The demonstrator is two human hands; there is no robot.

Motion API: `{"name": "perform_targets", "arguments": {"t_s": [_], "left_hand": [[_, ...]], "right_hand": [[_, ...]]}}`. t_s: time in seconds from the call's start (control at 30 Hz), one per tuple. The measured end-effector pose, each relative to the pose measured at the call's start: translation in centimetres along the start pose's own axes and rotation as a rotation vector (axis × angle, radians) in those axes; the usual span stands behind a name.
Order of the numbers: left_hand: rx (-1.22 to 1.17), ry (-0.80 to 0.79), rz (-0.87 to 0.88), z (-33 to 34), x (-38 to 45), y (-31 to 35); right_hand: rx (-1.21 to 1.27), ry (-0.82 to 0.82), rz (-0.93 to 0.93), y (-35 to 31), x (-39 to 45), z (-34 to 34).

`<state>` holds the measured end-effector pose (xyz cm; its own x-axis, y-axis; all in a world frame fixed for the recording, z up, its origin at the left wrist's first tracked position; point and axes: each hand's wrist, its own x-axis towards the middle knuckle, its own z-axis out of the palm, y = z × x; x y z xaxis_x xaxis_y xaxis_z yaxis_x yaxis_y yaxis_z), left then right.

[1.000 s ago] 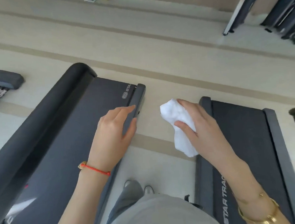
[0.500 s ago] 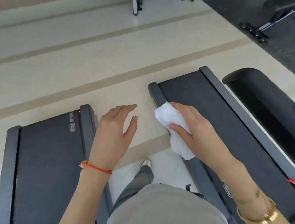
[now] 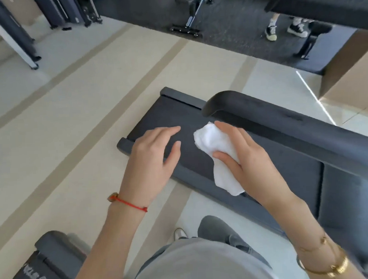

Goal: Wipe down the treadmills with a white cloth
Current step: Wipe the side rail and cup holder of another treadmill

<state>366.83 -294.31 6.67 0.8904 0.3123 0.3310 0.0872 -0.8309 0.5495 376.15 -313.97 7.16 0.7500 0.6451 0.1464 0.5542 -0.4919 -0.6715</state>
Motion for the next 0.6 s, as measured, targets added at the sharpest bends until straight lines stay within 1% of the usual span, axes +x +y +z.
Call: {"name": "perform_targets", "arguments": {"t_s": [0.2,0.33,0.4,0.5,0.6], "left_hand": [[-0.081,-0.084,0.14,2.7,5.5,0.9],[-0.119,-0.124,0.227,5.3,8.8,2.3],[-0.127,-0.136,0.258,6.7,10.4,3.3],[-0.13,-0.143,0.287,8.6,12.2,4.7],[-0.115,-0.16,0.279,9.8,13.5,5.4]], "right_hand": [[-0.074,0.201,0.107,1.5,-0.2,-3.3],[-0.189,0.336,0.127,2.8,0.0,-7.1],[-0.282,0.376,0.129,3.8,0.5,-9.1],[-0.4,0.351,0.137,5.9,1.5,-11.4],[-0.413,0.22,0.196,8.0,2.6,-11.5]]}}
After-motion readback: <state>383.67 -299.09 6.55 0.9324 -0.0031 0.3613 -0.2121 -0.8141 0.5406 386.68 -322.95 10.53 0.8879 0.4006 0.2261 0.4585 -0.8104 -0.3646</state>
